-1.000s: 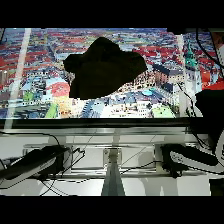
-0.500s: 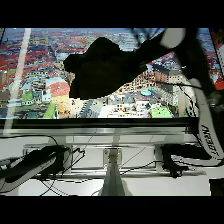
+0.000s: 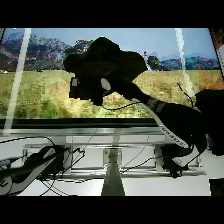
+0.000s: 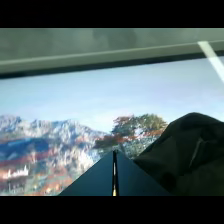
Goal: Fold the clothes and pants, and hang the long-sleeved shirts on hangers.
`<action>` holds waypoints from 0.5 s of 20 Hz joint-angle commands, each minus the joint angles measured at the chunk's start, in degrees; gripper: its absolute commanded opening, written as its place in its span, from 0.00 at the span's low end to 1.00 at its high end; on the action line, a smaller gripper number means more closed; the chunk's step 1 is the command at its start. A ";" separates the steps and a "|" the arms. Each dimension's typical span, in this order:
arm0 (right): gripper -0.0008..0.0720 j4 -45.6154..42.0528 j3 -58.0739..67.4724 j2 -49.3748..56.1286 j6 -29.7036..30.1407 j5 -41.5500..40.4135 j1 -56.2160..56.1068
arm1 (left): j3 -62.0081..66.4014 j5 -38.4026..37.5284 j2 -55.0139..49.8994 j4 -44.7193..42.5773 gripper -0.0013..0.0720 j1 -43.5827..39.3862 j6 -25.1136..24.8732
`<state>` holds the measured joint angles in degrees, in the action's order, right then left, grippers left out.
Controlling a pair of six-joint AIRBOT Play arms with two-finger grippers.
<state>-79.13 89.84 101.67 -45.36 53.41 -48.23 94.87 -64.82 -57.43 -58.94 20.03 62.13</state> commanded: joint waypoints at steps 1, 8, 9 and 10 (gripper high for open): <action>0.76 -0.61 -0.15 4.24 2.69 -11.91 -2.95 | -5.40 1.36 -0.28 -0.61 0.05 1.38 -0.02; 0.76 0.94 -0.13 7.28 2.95 -13.94 -2.95 | -8.70 2.60 -4.33 2.01 0.05 1.38 0.00; 0.76 0.81 -0.15 7.67 3.06 -13.99 -2.95 | -8.72 2.93 -4.76 2.71 0.05 1.38 0.00; 0.75 0.85 -0.15 7.89 3.06 -13.97 -2.95 | -8.72 2.93 -5.18 2.99 0.05 1.38 0.00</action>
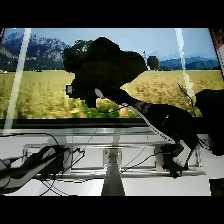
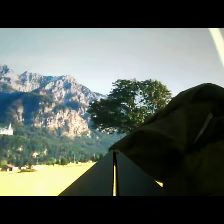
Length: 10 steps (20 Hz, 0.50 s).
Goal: Fold the clothes and pants, and hang the long-sleeved shirts on hangers.
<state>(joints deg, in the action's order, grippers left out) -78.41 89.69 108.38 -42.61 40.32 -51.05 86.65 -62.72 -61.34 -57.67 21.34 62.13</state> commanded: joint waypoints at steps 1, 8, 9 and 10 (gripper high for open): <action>0.75 0.39 0.02 1.44 0.28 -0.79 -0.13 | -0.50 0.83 -1.62 1.95 0.05 0.07 0.00; 0.54 -0.24 0.07 2.64 0.55 -3.56 -0.02 | -0.50 0.81 -2.54 2.40 0.05 0.07 0.00; 0.49 -0.31 0.07 2.69 0.55 -3.78 -0.02 | -0.50 0.79 -2.54 2.40 0.05 0.07 0.00; 0.46 -0.31 0.04 2.73 0.52 -3.72 -0.04 | -0.50 0.81 -2.54 2.40 0.05 0.07 0.00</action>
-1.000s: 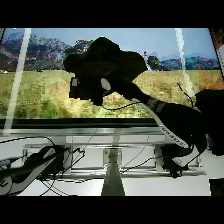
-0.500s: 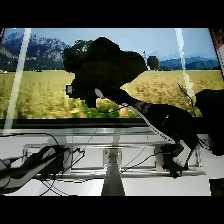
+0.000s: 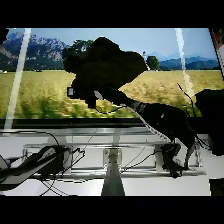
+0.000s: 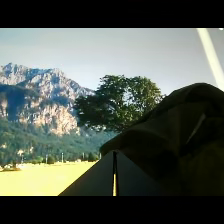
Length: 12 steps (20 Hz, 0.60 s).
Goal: Fold the clothes and pants, and hang the long-sleeved shirts on hangers.
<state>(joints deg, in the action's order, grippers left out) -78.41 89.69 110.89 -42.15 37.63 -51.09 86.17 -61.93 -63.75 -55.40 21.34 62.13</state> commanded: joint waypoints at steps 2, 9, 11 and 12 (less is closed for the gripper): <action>0.22 -0.33 0.04 0.22 0.09 -1.03 -0.02 | -0.02 0.00 -0.13 0.15 0.05 0.07 0.00; 0.08 -2.43 0.57 -0.87 -0.17 -0.22 -0.02 | -0.02 0.04 -0.13 0.13 0.05 0.07 0.00; 0.08 -4.20 2.67 -3.04 -0.37 2.08 0.02 | -0.02 1.33 -0.24 -0.04 0.05 0.07 0.00; 0.08 -6.67 3.91 -4.61 -0.94 2.64 0.04 | -0.04 1.79 -0.57 -0.13 0.05 0.09 0.00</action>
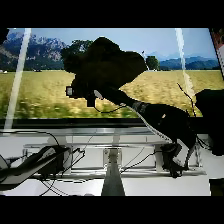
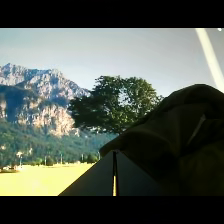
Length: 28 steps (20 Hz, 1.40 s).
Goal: Fold the clothes and pants, and hang the long-sleeved shirts on hangers.
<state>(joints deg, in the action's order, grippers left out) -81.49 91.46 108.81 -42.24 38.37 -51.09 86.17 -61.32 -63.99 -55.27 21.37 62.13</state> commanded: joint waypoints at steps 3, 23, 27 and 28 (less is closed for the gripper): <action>0.08 -7.80 5.33 -8.52 -7.21 2.19 1.97 | -1.05 -1.40 -2.64 -5.51 0.05 0.24 0.02; 0.08 -6.60 6.21 -21.18 -30.62 14.21 20.74 | -40.57 -9.75 -29.27 18.95 0.69 -5.33 -22.03; 0.08 -6.60 6.21 -21.18 -30.62 14.19 20.74 | -40.57 -9.75 -29.29 18.91 0.59 -11.26 -23.08; 0.08 -6.60 6.21 -21.18 -30.62 14.19 20.74 | -40.57 -10.12 -29.29 18.91 0.56 -12.24 -23.74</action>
<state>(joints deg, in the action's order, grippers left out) -88.14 97.69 87.68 -72.73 52.42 -30.39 45.78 -71.48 -92.75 -36.05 12.43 40.58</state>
